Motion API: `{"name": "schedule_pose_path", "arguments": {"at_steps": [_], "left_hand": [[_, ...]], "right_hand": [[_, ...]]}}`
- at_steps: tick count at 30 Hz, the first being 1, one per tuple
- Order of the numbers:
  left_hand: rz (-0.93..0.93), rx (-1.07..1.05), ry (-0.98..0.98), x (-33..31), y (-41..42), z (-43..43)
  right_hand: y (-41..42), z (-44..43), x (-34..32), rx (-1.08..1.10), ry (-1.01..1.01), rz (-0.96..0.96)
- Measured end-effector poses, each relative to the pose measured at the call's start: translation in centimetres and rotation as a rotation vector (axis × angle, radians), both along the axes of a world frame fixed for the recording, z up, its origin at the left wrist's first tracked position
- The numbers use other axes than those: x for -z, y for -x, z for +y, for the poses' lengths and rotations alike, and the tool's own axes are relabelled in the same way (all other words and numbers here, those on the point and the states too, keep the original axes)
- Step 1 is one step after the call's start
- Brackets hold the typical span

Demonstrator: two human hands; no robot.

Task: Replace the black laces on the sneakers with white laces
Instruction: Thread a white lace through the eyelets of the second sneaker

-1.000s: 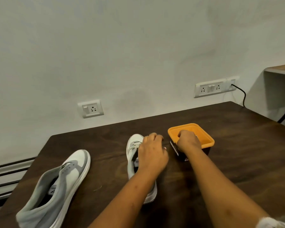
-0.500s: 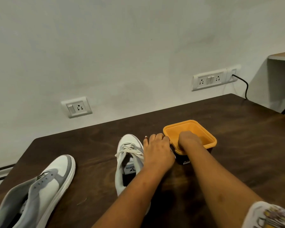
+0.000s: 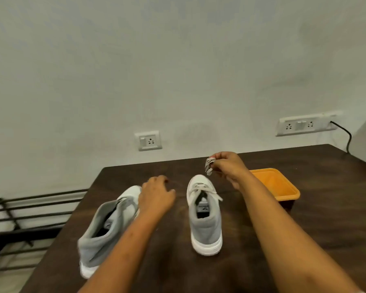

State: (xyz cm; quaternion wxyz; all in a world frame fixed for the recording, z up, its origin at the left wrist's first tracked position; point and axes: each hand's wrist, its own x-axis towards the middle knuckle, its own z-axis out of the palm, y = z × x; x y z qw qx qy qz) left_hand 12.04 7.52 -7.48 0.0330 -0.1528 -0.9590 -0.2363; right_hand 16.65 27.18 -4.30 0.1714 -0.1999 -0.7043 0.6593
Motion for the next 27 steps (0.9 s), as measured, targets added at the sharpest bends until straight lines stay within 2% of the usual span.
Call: {"name": "schedule_pose_path", "arguments": {"at_steps": [2,5,10,12,15,18,20,24,27], "left_hand": [[-0.073,-0.153,0.022,0.4,0.4,-4.3],[-0.127,-0.314,0.009,1.8,0.1,-9.2],[-0.229,-0.285,0.059,2.8,-0.5,-12.0],[-0.23,-0.224,0.155,2.3,-0.6,-12.0],[-0.264,-0.076,0.252,2.1,-0.7,-12.1],[-0.306,0.047,0.177,2.3,-1.7,-11.8],[-0.351,0.104,0.081,2.7,-2.6,-11.3],[-0.308,0.147,0.025,2.9,-3.3,-10.1],[-0.311,0.17,0.012,3.0,-3.5,-8.9]], "right_hand": [[-0.5,-3.2,-0.7,-0.082,0.118,-0.006],[-1.2,-7.6,-0.4,-0.182,0.158,-0.071],[-1.9,-12.8,1.5,-0.231,0.075,-0.183],[-2.0,-13.7,2.2,-0.209,0.025,-0.2],[-1.3,-13.5,3.4,-0.171,-0.241,-0.25],[-0.9,-12.5,4.3,-0.147,-0.698,-0.399],[-1.0,-11.7,5.0,-0.156,-0.875,-0.542],[-0.9,-10.9,6.6,-0.254,-0.993,-0.677],[-0.7,-10.8,7.3,-0.165,-0.97,-0.627]]}}
